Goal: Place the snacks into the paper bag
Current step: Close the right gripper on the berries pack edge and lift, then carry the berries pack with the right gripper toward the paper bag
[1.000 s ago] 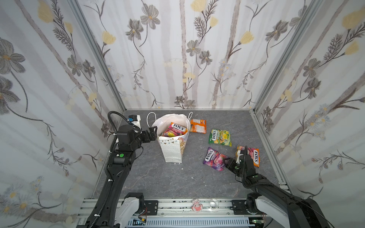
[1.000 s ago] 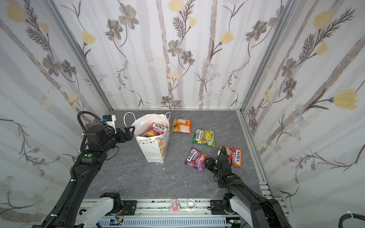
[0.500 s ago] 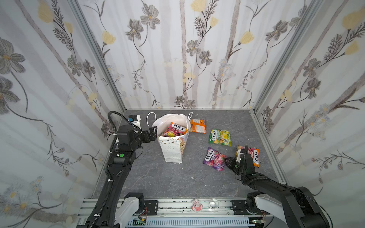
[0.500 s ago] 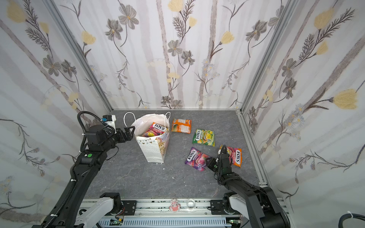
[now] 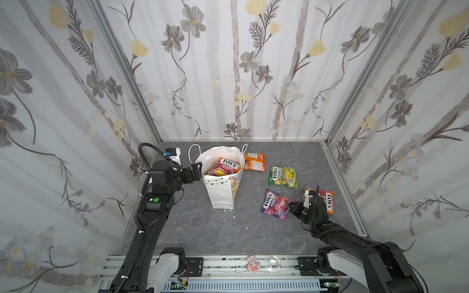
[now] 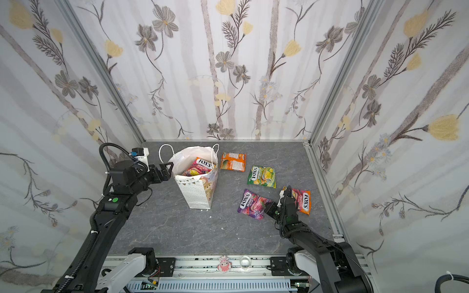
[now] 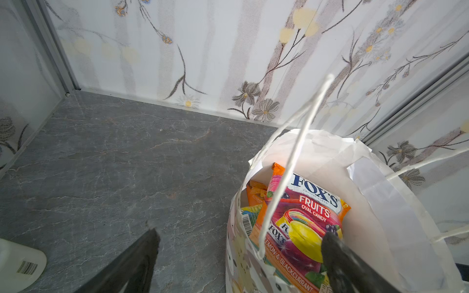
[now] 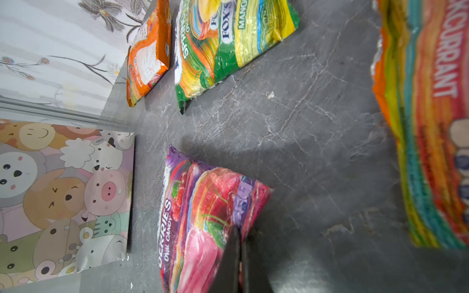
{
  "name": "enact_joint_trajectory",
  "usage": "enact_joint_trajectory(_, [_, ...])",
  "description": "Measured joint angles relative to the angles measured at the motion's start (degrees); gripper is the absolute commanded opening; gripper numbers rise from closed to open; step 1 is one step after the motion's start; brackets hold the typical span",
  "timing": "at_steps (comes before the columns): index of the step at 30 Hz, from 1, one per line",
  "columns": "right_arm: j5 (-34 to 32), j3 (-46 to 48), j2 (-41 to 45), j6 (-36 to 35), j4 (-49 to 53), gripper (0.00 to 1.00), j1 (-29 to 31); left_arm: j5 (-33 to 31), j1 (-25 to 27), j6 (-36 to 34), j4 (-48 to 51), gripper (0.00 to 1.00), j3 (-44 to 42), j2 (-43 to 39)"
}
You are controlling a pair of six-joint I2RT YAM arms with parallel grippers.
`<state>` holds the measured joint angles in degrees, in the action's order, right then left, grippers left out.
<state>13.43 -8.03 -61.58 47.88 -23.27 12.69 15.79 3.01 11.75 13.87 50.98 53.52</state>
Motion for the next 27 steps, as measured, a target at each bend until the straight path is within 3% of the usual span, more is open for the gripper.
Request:
enact_joint_trajectory(12, [1.49, -5.62, 13.29, -4.61, 11.61, 0.0, 0.31, 0.04, 0.0, -0.04, 0.0, 1.0, 0.0, -0.76])
enact_joint_trajectory(21, [6.91, -11.69, 15.39, -8.55, 18.01, 0.0, 2.82, 0.17, 0.0, -0.15, -1.4, 1.0, -0.94, -3.37])
enact_joint_trajectory(27, [7.78, -15.26, 16.94, -8.92, 21.46, 0.0, 8.09, 0.35, 0.0, -0.17, -1.6, 1.0, -0.94, -3.19])
